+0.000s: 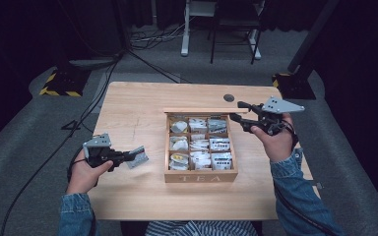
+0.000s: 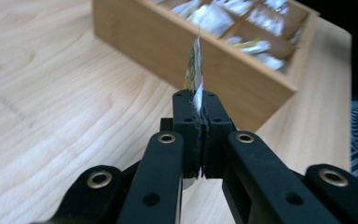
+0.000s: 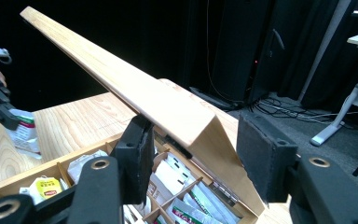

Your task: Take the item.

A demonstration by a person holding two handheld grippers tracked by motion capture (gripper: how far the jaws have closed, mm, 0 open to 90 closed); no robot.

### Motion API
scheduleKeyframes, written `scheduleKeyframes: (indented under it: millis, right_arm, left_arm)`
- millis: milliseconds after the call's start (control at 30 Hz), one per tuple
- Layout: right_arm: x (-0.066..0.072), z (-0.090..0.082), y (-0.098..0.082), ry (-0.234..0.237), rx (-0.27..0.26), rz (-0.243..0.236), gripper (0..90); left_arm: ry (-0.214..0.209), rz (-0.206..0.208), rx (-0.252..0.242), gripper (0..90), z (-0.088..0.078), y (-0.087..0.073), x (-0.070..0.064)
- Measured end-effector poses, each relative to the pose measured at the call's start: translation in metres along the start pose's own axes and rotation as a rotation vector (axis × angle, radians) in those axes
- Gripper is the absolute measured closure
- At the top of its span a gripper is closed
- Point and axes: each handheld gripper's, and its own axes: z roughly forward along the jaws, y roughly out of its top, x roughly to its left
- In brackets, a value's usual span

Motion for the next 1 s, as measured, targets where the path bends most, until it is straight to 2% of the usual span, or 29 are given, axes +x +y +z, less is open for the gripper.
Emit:
scheduleKeyframes:
  millis: [100, 167, 233, 400, 700, 767, 933, 1000]
  right_arm:
    - [0.0, 0.0, 0.0, -0.001, 0.001, -0.001, 47.6]
    - [0.001, 0.0, -0.001, 0.0, 0.001, 0.0, 47.5]
    - [0.001, -0.001, -0.001, -0.001, 0.003, 0.0, 47.5]
    - [0.002, -0.001, -0.001, -0.002, 0.003, 0.002, 47.3]
    - [0.002, -0.003, -0.004, -0.01, 0.013, -0.005, 47.1]
    - [0.002, -0.004, -0.004, -0.009, 0.017, -0.002, 47.1]
    - [0.002, -0.005, -0.004, -0.011, 0.018, -0.002, 47.1]
    - [0.002, -0.005, -0.004, -0.011, 0.018, -0.002, 47.1]
  left_arm:
    - [0.006, -0.045, 0.012, 87.3, 0.006, -0.002, 0.006]
    - [0.011, -0.061, 0.032, 87.3, 0.01, -0.003, 0.007]
    - [0.014, -0.068, 0.059, 87.3, 0.015, -0.004, 0.009]
    - [-0.009, -0.075, 0.053, 87.0, 0.026, -0.004, 0.013]
    - [0.012, -0.077, 0.047, 84.7, 0.03, -0.002, 0.016]
    - [0.05, -0.071, 0.048, 79.2, 0.03, 0.0, 0.016]
    - [0.128, -0.079, 0.035, 49.7, 0.027, 0.0, 0.018]
    - [0.156, -0.077, 0.028, 41.4, 0.025, 0.0, 0.018]
